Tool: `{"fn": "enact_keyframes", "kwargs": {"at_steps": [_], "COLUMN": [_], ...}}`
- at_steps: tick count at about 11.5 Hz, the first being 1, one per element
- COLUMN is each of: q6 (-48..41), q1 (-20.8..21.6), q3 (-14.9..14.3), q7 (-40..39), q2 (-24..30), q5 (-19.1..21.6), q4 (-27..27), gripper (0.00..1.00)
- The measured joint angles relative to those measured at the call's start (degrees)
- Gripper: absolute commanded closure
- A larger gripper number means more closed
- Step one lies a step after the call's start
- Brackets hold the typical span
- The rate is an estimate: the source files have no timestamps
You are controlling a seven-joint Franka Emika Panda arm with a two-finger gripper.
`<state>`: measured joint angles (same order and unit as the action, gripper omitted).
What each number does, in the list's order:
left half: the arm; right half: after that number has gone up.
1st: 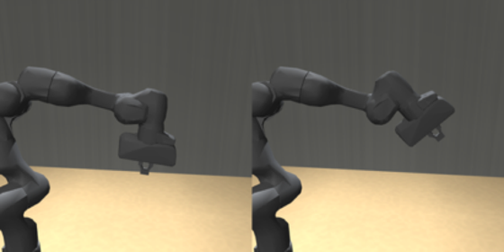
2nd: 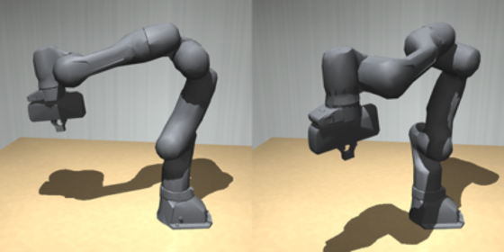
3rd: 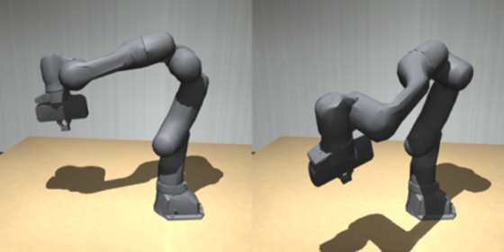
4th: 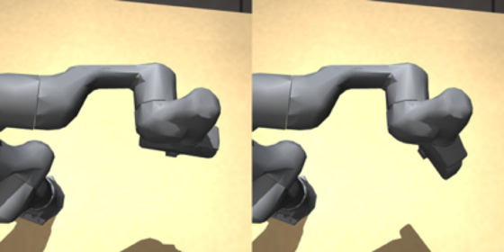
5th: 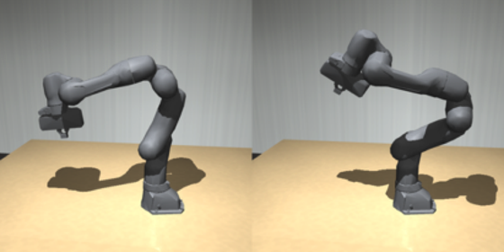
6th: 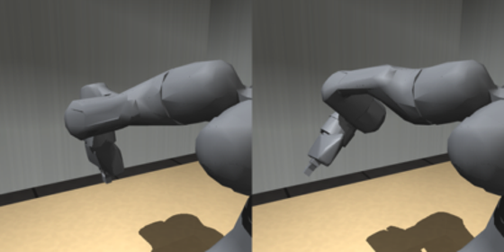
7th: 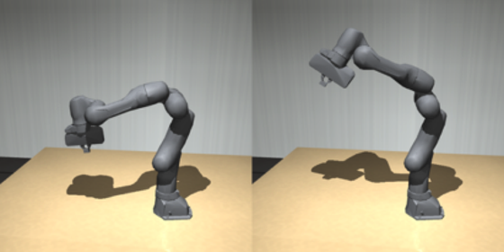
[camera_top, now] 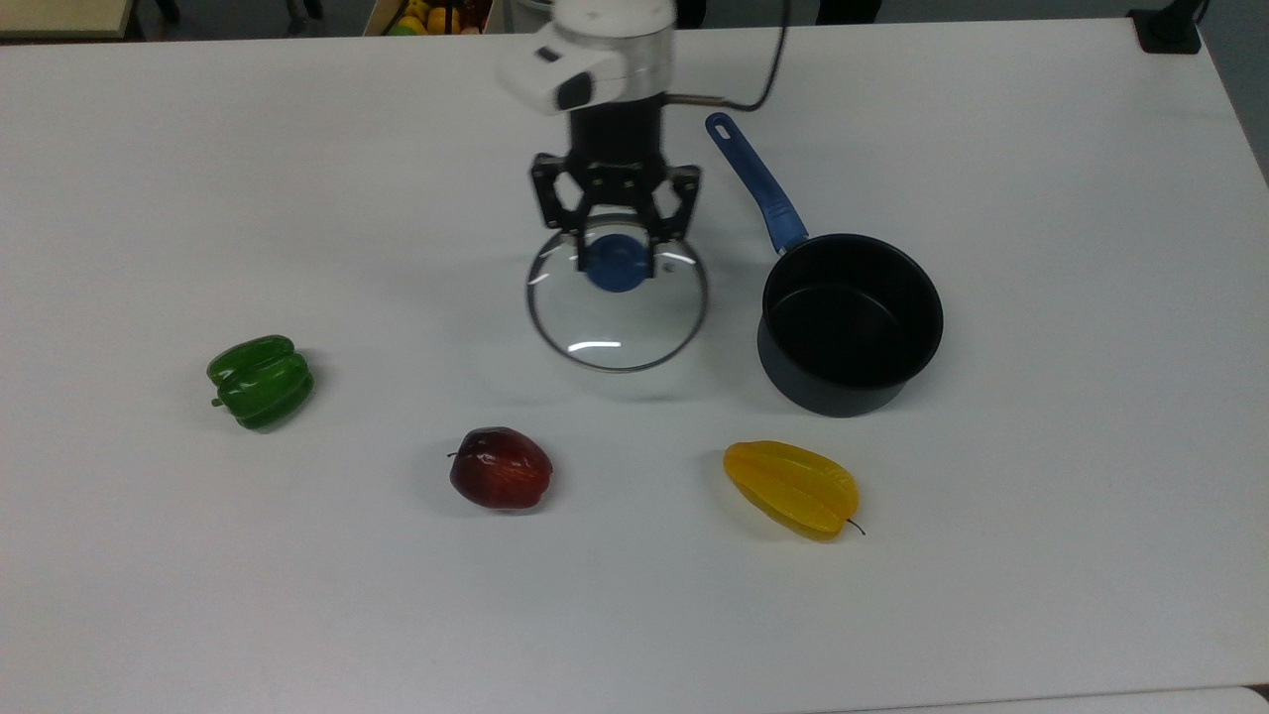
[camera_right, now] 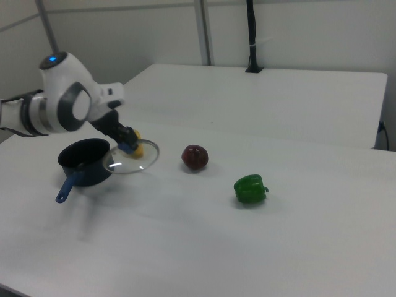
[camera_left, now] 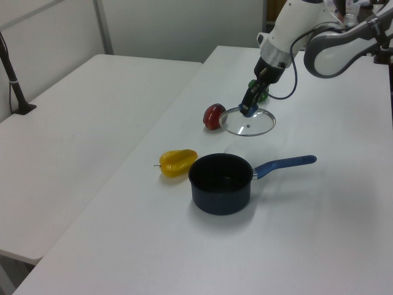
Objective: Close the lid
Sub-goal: 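Lift the glass lid and carry it over the black saucepan, then lower the lid onto the saucepan rim and open the gripper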
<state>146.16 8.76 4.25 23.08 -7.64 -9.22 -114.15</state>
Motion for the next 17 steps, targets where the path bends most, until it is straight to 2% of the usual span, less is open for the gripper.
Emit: {"fn": "enact_keyframes", "kwargs": {"at_steps": [2,5,7,11,17], "q6": [-5.0,-12.72,-13.68,-12.83,-12.16], "q1": [5.15,10.63,12.91,15.46,17.42], "q3": [0.14,0.16,0.14,0.12,0.13], "q7": [4.87,5.58,5.62,10.45,13.42], "q2": [0.03,-2.22,-5.32,-8.71,-11.16], "q5": [-2.26,-2.41,-2.62,-7.89,-8.23], "q4": [3.78,11.32,14.58,15.46,16.3], "gripper": [0.54,0.54,0.54,0.54,0.54]}}
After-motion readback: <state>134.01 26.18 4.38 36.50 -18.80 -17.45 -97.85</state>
